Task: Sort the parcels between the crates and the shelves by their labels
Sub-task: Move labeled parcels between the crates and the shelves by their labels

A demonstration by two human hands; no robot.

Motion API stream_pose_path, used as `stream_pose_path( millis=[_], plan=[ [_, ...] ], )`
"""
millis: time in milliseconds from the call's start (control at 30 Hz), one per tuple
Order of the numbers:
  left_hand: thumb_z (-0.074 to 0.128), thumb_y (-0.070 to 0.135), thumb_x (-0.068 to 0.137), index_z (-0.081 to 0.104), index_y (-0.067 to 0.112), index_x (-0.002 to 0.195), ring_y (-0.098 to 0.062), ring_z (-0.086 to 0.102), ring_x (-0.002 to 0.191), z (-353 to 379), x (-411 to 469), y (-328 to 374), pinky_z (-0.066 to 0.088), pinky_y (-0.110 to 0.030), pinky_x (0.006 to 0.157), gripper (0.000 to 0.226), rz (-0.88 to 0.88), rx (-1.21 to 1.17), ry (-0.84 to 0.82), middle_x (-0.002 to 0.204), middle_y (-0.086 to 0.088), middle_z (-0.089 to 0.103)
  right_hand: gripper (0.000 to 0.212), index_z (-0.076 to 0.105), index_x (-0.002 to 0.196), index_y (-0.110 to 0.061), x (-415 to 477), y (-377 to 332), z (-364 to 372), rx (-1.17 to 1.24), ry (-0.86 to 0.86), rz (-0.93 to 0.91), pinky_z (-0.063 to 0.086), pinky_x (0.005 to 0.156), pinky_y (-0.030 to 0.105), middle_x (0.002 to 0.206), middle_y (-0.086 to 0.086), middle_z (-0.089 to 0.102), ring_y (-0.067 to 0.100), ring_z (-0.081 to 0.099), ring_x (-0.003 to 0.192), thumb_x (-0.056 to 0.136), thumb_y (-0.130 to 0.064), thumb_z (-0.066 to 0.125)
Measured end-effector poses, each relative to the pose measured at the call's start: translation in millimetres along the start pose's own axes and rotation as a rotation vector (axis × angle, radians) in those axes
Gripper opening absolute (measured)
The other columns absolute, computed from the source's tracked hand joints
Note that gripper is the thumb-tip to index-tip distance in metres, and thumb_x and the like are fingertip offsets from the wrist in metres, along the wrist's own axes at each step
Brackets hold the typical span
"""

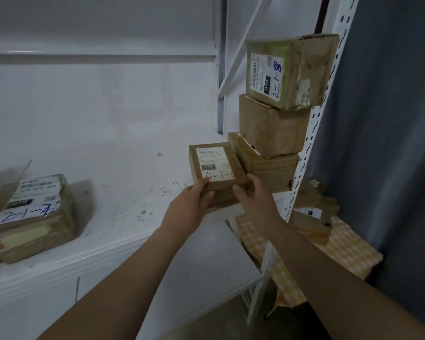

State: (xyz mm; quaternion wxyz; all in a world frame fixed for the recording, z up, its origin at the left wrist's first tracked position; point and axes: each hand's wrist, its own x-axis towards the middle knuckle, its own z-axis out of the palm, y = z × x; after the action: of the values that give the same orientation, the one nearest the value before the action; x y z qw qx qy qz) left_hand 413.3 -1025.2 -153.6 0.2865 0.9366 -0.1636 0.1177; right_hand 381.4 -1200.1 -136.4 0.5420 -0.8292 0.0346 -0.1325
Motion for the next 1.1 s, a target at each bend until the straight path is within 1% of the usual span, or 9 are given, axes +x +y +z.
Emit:
stream_pose_path(
  millis=[100,200,267,400,600,733,900,967,1100],
  plan=[
    [0.039,0.039,0.099,0.045,0.024,0.132,-0.015,0.056,0.103,3,-16,4,0.045,-0.025,0.081,0.037,0.018,-0.18,0.112,0.125,-0.002,0.057,0.035,0.052,0.123,-0.029,-3,-1,10,0.029,0.087,-0.009,0.035,0.067,0.007,0.108,-0.011,0.058,0.007,0.055,0.1,0.093,-0.048,0.054],
    [0.046,0.032,0.098,0.047,0.031,0.101,-0.004,0.055,0.092,4,-30,7,0.044,-0.016,0.071,0.003,-0.049,-0.385,0.238,0.108,0.008,0.058,0.034,0.049,0.121,-0.023,-8,-5,18,0.126,0.168,-0.013,0.04,0.064,0.003,0.109,-0.008,0.056,0.003,0.054,0.096,0.093,-0.04,0.057],
    [0.054,0.024,0.095,0.038,0.033,0.09,0.003,0.057,0.089,1,-36,3,0.047,-0.01,0.063,0.018,-0.134,-0.571,0.309,0.1,0.015,0.056,0.026,0.045,0.114,-0.026,-12,-9,24,0.223,0.146,-0.044,0.042,0.066,0.001,0.104,-0.011,0.056,-0.002,0.055,0.092,0.093,-0.03,0.06],
    [0.058,0.017,0.093,0.04,0.033,0.116,0.004,0.057,0.094,-18,-46,-15,0.047,-0.004,0.068,0.033,-0.188,-0.724,0.337,0.106,0.026,0.051,0.023,0.045,0.099,-0.033,-22,-18,36,0.283,0.091,-0.1,0.043,0.07,0.002,0.104,-0.017,0.056,-0.02,0.055,0.089,0.091,-0.021,0.064],
    [0.053,0.017,0.096,0.05,0.031,0.125,-0.01,0.057,0.11,-47,-58,-35,0.05,-0.025,0.091,0.032,-0.147,-0.715,0.402,0.118,0.016,0.056,0.021,0.047,0.098,-0.031,-31,-38,65,0.366,0.076,-0.165,0.048,0.074,0.007,0.108,-0.012,0.057,-0.007,0.056,0.098,0.091,-0.019,0.062],
    [0.053,0.017,0.096,0.048,0.034,0.123,-0.01,0.056,0.11,-58,-63,-41,0.049,-0.025,0.09,0.032,-0.144,-0.699,0.42,0.114,0.02,0.054,0.021,0.046,0.1,-0.03,-33,-44,75,0.367,0.08,-0.181,0.05,0.076,0.012,0.107,-0.013,0.056,-0.004,0.057,0.1,0.092,-0.019,0.062],
    [0.051,0.021,0.097,0.048,0.035,0.124,0.001,0.055,0.102,-64,-69,-45,0.046,-0.012,0.078,0.031,-0.148,-0.68,0.425,0.119,0.017,0.054,0.022,0.047,0.102,-0.024,-33,-47,81,0.374,0.049,-0.181,0.049,0.069,0.009,0.108,-0.008,0.057,0.002,0.057,0.101,0.09,-0.018,0.064],
    [0.05,0.022,0.097,0.049,0.034,0.125,-0.002,0.053,0.107,-67,-71,-46,0.046,-0.01,0.079,0.031,-0.137,-0.672,0.446,0.122,0.015,0.055,0.027,0.046,0.098,-0.029,-33,-50,83,0.353,0.035,-0.184,0.05,0.074,0.013,0.108,-0.009,0.056,0.003,0.056,0.104,0.088,-0.019,0.068],
    [0.051,0.025,0.096,0.047,0.031,0.132,-0.007,0.052,0.114,-79,-77,-43,0.049,-0.032,0.095,0.037,-0.131,-0.685,0.466,0.128,0.01,0.053,0.03,0.046,0.1,-0.028,-35,-63,87,0.379,0.001,-0.206,0.05,0.072,0.013,0.109,-0.007,0.057,0.0,0.061,0.097,0.085,-0.021,0.071]
  ],
)
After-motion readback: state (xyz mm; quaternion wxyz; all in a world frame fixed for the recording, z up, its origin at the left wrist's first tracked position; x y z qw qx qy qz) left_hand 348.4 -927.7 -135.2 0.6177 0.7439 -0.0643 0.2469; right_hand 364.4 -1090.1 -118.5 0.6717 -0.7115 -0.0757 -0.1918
